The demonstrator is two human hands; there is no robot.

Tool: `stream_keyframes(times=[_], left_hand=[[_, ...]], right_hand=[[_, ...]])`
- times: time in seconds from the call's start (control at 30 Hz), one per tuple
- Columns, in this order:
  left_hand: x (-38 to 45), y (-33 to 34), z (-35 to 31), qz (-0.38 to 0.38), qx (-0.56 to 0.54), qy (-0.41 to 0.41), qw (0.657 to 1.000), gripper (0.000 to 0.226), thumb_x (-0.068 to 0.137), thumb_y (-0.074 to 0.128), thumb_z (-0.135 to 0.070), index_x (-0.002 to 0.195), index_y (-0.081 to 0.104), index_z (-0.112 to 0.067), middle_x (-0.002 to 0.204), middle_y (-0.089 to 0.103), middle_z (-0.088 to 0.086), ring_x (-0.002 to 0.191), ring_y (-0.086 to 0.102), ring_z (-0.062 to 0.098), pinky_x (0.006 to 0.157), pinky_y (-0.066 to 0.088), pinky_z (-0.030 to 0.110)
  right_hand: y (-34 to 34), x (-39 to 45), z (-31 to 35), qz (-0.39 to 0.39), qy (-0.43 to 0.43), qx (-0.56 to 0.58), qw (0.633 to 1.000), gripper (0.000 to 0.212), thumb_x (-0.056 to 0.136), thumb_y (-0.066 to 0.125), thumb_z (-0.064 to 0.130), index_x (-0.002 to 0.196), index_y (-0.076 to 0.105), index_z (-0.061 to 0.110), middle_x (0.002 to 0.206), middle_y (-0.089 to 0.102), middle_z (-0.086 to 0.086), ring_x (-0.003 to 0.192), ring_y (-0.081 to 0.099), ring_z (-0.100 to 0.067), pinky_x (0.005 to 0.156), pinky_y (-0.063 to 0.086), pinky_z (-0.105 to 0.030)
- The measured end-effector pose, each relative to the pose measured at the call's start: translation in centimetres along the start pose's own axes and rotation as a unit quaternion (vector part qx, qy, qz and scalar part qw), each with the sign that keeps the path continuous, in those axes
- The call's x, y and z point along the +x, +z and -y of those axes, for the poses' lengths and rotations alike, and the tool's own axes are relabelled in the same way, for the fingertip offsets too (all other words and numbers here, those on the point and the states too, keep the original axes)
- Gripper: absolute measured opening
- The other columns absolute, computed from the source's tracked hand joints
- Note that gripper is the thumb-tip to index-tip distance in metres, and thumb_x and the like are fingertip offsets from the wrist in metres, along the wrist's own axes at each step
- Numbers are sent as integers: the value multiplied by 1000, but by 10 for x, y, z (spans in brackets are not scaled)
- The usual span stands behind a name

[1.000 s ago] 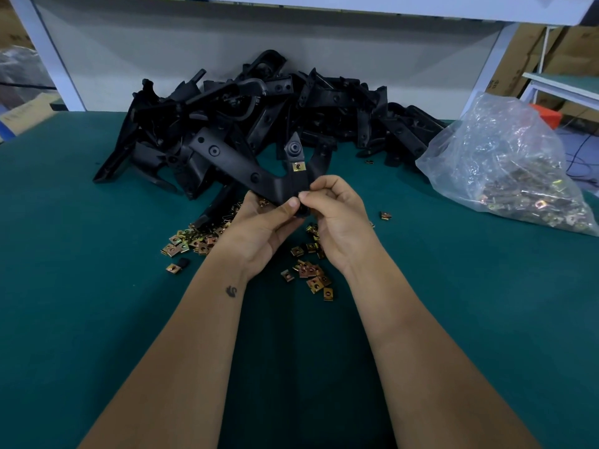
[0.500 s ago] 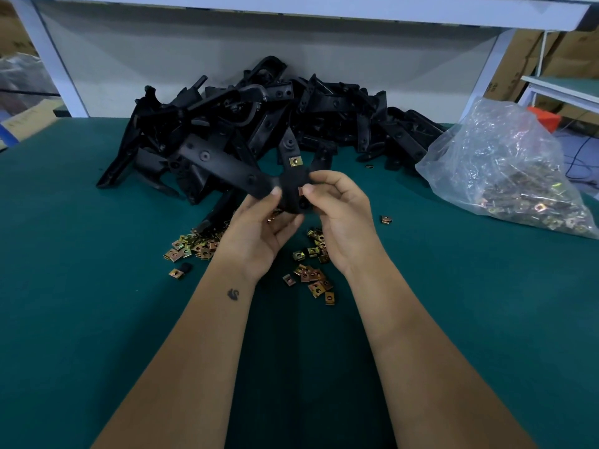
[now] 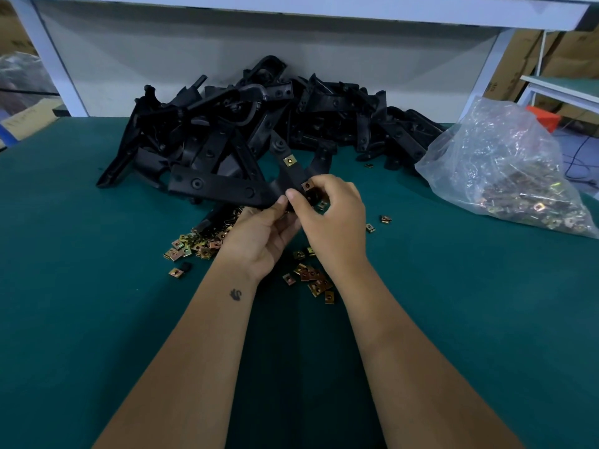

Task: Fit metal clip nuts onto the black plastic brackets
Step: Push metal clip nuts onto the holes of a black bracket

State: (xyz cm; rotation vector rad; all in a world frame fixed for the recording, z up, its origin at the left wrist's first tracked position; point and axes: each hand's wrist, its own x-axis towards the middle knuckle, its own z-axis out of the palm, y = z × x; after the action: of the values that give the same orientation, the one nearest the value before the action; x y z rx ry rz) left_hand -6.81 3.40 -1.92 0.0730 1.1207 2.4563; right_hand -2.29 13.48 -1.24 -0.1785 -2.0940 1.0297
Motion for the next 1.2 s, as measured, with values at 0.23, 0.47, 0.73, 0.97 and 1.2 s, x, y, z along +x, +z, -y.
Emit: stream_keyframes(times=[0.23,0.47,0.73,0.97,1.2], left_hand=[[0,1,1,-4,0,1,1000,14,98,53,-2,105,64,-7,90,76,5,79,72,14,67,59,25],[0,2,-1,-15,-15,-7,1000,18,97,53,-1,112,63,-5,99,73,7,86,70,16,67,59,23],[-1,1,2,22,74,2,997,18,98,53,-1,102,62,-16,86,75,-4,72,71,8,62,57,22],[1,2,7,50,110,10,993,17,97,52,1,103,60,-13,81,74,0,66,69,13,64,60,27],[1,2,6,29,82,1,996,19,96,54,2,108,62,-9,87,76,3,74,72,16,71,61,30]], right_hand=[[-2,0,3,19,-46,-70,996,30,94,64,32,82,63,4,77,58,-2,84,48,-20,69,34,-29],[-1,0,4,16,-48,-84,995,29,93,65,33,81,64,6,74,57,1,83,48,-18,66,31,-25],[-1,0,3,1,36,28,999,33,87,63,46,114,61,26,103,61,16,106,55,-8,84,46,-25],[-2,0,7,-38,7,-7,999,19,94,61,31,98,67,13,92,63,6,93,56,-14,79,47,-33],[-1,0,8,-26,26,30,999,19,92,64,30,103,67,15,96,64,7,95,58,-13,83,49,-34]])
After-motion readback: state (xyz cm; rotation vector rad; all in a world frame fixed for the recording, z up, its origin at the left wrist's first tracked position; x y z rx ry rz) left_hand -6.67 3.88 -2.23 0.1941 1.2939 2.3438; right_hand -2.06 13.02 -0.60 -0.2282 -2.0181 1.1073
